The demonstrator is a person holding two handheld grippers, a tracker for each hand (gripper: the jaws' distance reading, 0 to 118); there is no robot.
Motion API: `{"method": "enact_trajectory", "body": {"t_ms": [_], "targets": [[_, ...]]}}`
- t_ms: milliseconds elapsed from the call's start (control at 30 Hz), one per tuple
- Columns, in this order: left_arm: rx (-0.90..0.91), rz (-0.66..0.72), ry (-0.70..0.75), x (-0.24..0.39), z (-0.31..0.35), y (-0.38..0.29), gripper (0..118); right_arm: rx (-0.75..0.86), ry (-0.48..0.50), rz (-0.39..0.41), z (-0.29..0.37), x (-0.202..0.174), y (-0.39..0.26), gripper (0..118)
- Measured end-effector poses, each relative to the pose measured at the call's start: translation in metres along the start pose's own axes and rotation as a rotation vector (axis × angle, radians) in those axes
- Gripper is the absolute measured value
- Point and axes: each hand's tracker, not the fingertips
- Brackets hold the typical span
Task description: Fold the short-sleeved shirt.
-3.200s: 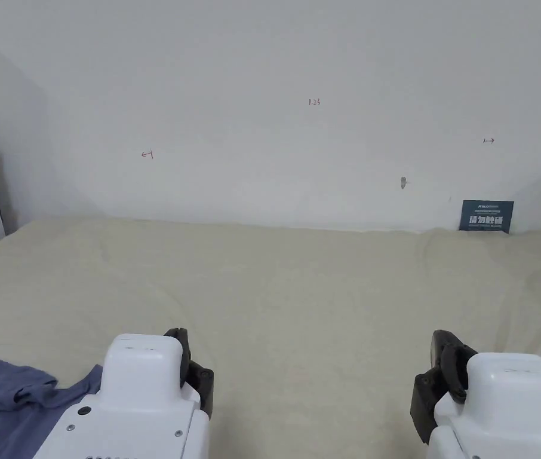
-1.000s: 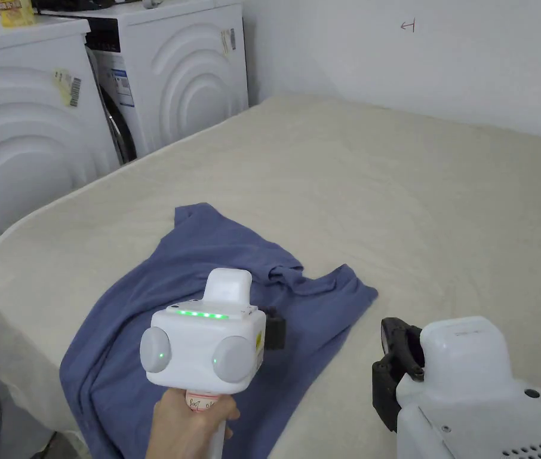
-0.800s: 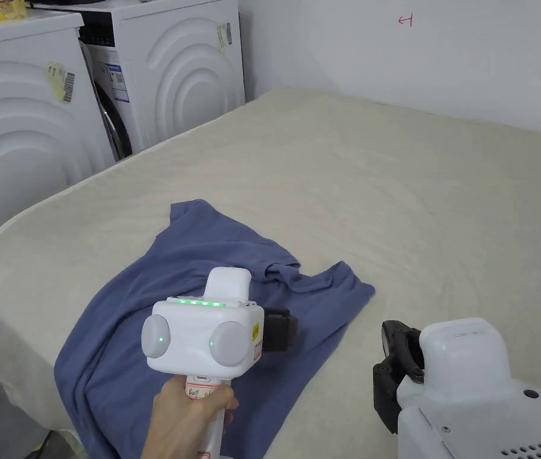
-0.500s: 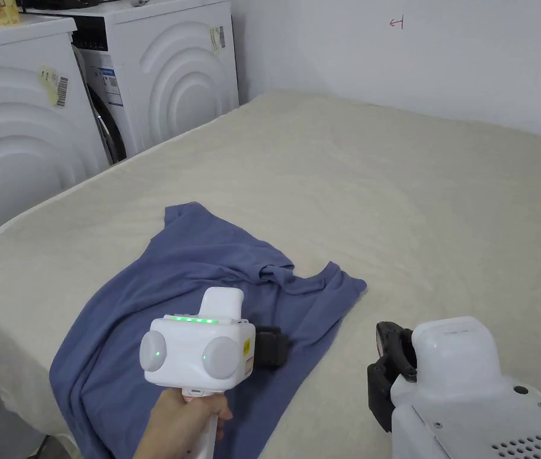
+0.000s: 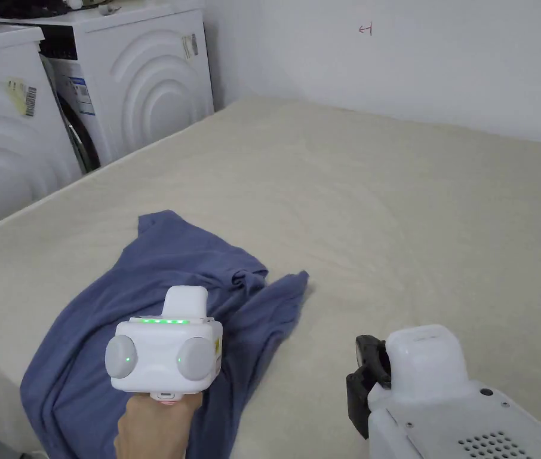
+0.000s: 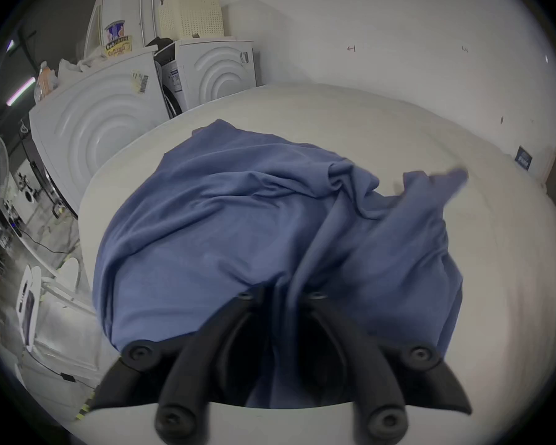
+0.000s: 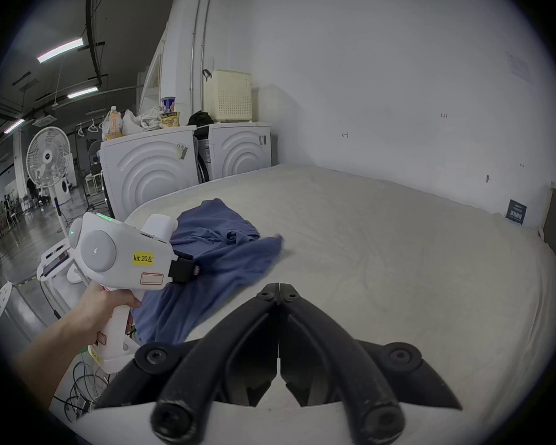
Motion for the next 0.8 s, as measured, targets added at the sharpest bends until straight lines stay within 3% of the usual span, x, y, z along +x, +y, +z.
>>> {"method": "enact_trajectory", "body": {"t_ms": [67,167,400,500,633,800], "targets": [[-0.005,0.013,-0.029,-0.005,0.004,0.003,15,-0.003,-0.002,-0.009,0.002,0.001,0.000,0],[0.009,0.032,-0.046,-0.012,0.008,0.005,4,-0.002,-0.006,-0.003,0.006,0.002,-0.001,0],[0.018,0.090,-0.097,-0.022,0.032,0.006,3,0.016,-0.045,-0.037,0.023,0.017,0.005,0],[0.048,0.076,-0.113,-0.023,0.053,0.016,3,0.037,-0.091,-0.014,0.039,0.022,0.007,0],[0.103,0.168,-0.239,-0.029,0.093,0.034,3,0.060,-0.131,-0.043,0.064,0.039,0.006,0],[0.227,0.068,-0.300,-0.007,0.151,0.064,3,0.094,-0.192,-0.088,0.097,0.066,0.004,0]]}}
